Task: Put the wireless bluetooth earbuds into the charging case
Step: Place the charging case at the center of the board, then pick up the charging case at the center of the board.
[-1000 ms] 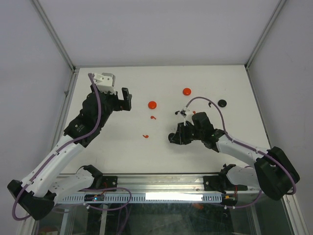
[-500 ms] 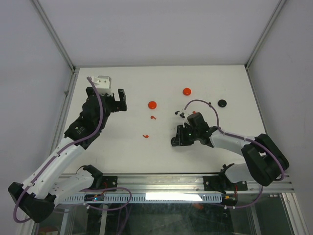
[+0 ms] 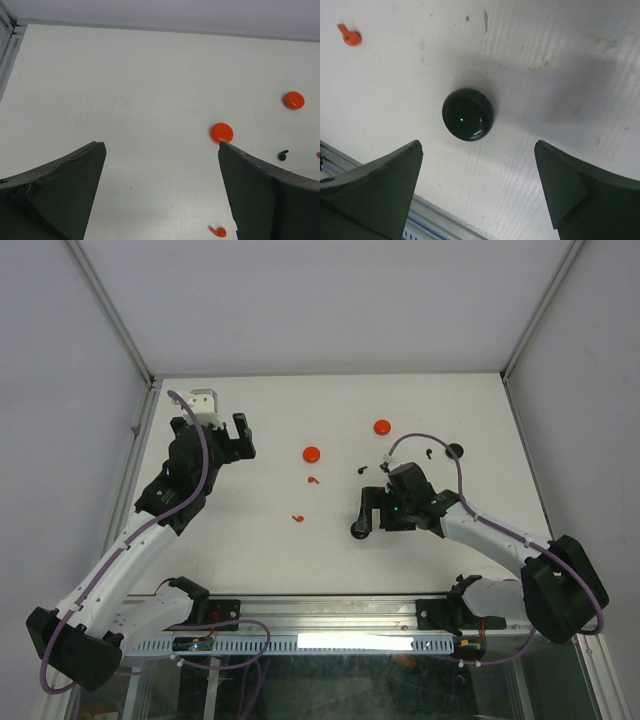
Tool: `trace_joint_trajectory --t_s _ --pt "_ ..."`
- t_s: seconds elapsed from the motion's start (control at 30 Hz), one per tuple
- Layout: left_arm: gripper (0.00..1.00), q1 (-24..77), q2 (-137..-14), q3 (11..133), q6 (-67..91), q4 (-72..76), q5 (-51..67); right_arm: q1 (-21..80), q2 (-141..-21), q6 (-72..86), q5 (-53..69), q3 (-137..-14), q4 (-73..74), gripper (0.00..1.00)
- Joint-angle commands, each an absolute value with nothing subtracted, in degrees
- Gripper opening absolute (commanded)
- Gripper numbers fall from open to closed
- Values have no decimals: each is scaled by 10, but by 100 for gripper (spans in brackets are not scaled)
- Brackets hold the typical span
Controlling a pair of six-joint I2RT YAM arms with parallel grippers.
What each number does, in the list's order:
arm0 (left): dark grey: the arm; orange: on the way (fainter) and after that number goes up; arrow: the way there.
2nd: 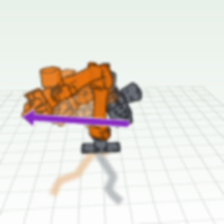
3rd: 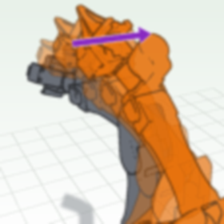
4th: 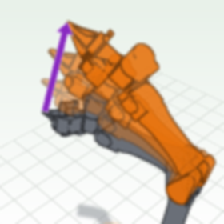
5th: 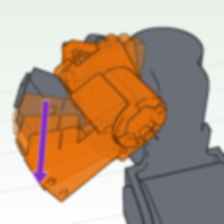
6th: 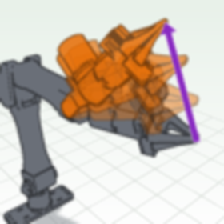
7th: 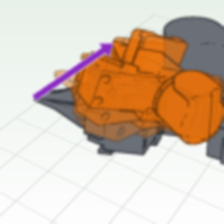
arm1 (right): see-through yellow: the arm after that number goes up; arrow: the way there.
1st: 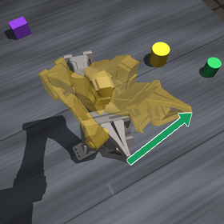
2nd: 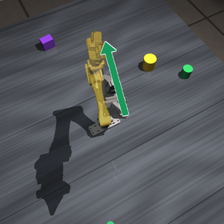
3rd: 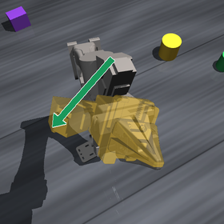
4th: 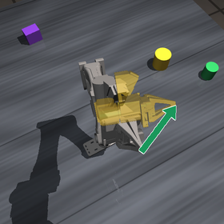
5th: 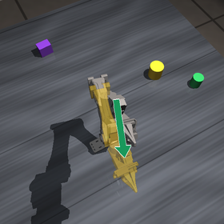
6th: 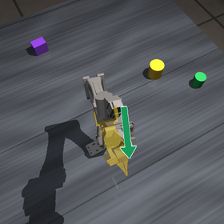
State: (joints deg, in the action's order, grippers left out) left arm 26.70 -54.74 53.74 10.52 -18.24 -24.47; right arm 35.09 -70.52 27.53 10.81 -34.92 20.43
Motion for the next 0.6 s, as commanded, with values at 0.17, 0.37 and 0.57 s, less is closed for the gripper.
trace_joint_trajectory --t_s 0.17,0.37,0.57 --pt "99 255 -530 537 118 -169 -241 349 -597 230 -5 -393 192 99" --pt "99 254 -536 533 107 -169 -219 343 -624 187 -105 -452 216 99" --pt "99 254 -545 534 100 -170 -212 292 -698 182 -176 -518 218 99"
